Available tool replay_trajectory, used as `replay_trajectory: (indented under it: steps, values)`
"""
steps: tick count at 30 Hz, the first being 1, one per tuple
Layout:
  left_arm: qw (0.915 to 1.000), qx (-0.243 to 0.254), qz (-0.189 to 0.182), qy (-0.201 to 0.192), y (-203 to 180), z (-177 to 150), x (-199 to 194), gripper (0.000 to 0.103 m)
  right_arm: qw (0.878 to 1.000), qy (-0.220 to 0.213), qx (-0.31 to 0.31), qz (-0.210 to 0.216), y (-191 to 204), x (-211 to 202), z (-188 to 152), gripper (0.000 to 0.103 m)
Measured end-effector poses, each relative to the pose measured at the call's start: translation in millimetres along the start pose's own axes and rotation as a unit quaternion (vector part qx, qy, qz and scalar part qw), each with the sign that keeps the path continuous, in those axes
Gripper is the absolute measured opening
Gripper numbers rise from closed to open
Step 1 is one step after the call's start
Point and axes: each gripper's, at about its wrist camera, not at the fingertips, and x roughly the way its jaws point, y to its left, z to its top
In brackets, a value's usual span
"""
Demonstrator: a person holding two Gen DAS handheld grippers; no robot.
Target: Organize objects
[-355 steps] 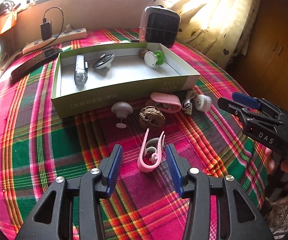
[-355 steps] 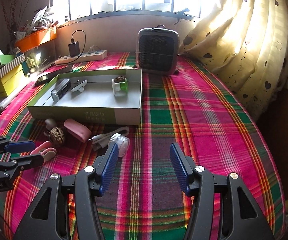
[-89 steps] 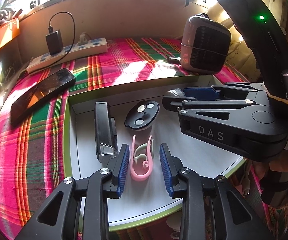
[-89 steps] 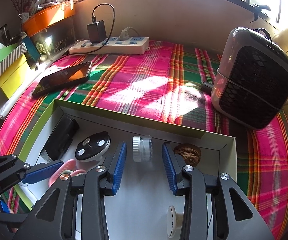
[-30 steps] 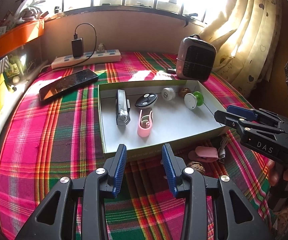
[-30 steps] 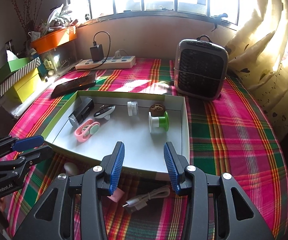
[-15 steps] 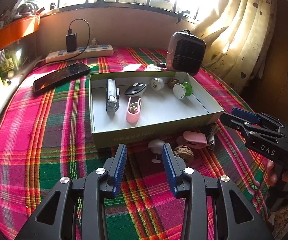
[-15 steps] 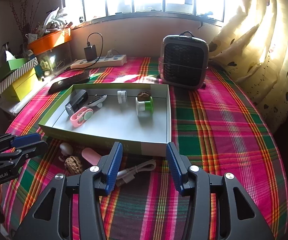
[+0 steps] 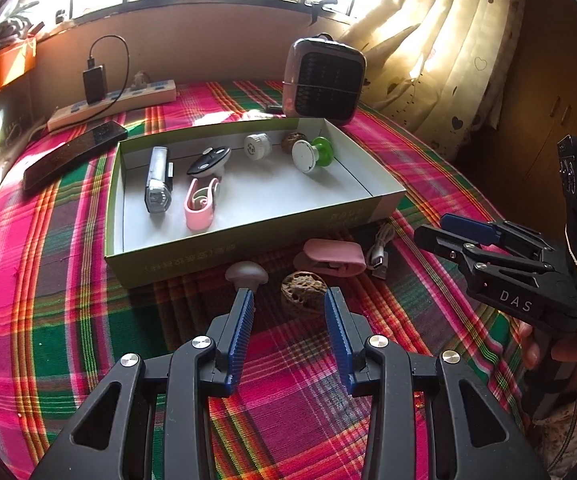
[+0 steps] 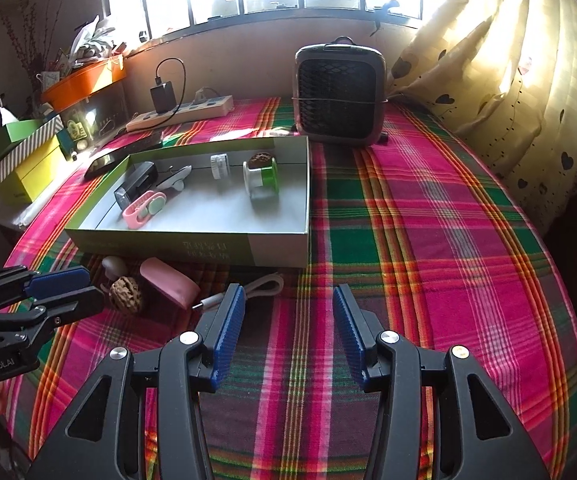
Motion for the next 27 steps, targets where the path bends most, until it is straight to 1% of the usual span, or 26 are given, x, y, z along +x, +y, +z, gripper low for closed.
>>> replay_trajectory:
  steps: [3, 16, 25, 27]
  values:
    - [0.9999, 0.006, 0.0, 0.01, -5.0, -0.7, 7.5, 0.035, 1.0, 0.002, 0.005, 0.002, -2.3, 0.3, -1.5, 0.047]
    - [0.9994, 0.018, 0.01, 0.029, -12.9, 3.1, 26.4, 0.035, 1.0, 0.006, 0.009, 0.006, -3.7, 3.3, -2.6, 0.047]
    - [0.9995, 0.014, 0.013, 0.024, -12.3, 3.0, 29.2, 0.035, 1.0, 0.011, 0.007, 0.012, 2.3, 7.6, -1.0, 0.047]
    - [0.9996, 0.01, 0.014, 0.022, -11.1, 2.6, 29.0, 0.033, 1.0, 0.013, 0.01, 0.015, 3.8, 8.7, 0.5, 0.047]
